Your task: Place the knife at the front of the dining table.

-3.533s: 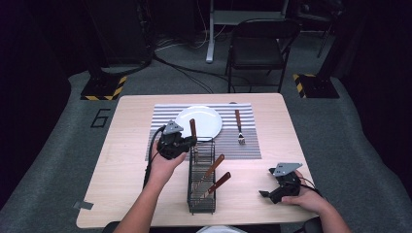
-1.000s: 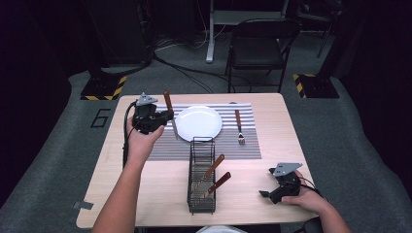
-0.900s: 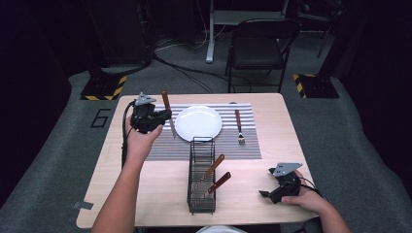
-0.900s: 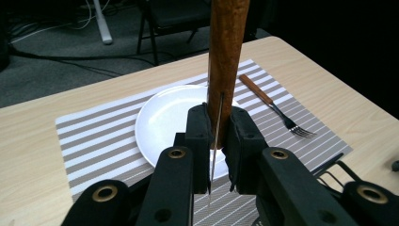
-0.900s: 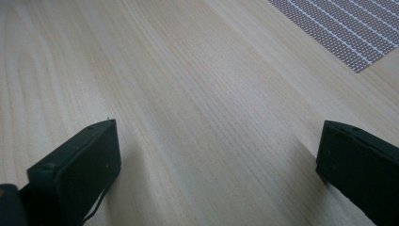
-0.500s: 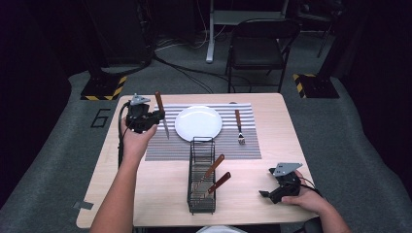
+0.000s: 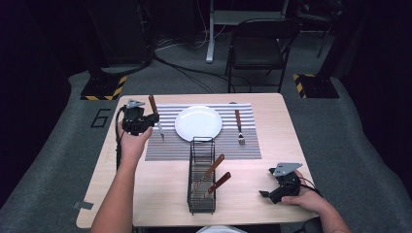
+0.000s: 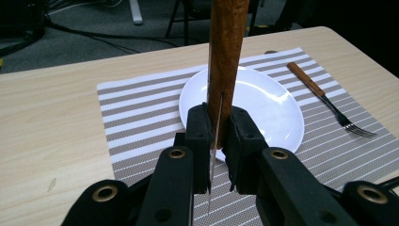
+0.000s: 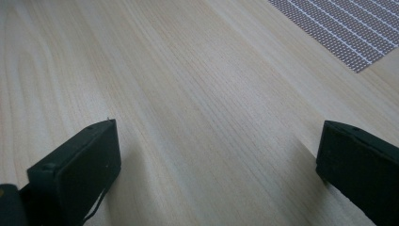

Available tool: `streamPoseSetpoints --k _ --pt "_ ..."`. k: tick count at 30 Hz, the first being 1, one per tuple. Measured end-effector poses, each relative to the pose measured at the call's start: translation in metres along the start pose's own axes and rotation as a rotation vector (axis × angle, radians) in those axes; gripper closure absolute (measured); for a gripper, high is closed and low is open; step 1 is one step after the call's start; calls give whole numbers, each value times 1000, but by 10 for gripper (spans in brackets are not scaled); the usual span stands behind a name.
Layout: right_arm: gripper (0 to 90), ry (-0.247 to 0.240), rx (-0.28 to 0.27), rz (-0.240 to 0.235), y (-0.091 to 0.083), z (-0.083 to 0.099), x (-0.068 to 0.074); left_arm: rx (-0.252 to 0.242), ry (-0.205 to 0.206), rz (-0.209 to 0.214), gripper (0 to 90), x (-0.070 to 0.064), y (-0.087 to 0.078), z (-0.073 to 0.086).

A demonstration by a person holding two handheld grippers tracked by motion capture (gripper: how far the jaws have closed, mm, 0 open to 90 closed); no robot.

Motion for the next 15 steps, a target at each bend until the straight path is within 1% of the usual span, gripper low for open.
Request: streamPoseSetpoints --k 2,8,9,10,15 --pt "0 -1 0 0 0 0 0 3 -6 -3 802 2 2 2" --pt "0 0 0 0 0 0 0 30 -22 -16 803 11 13 10" --pt "0 0 0 0 0 0 0 37 -19 -21 803 13 14 12" --pt "0 0 0 0 0 0 0 39 -31 -26 803 15 17 14" --pt "0 -4 -1 0 0 0 0 46 -39 -33 803 19 24 20"
Point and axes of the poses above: each handheld gripper's, and its own axes: y roughly forward along the jaws, z roughly out of its underside, x roughly to its left, the point moved 10 cm from there along y, roughly forward along the jaws, and after that the axes turned 10 degrees about x, right-handed, at the moved point
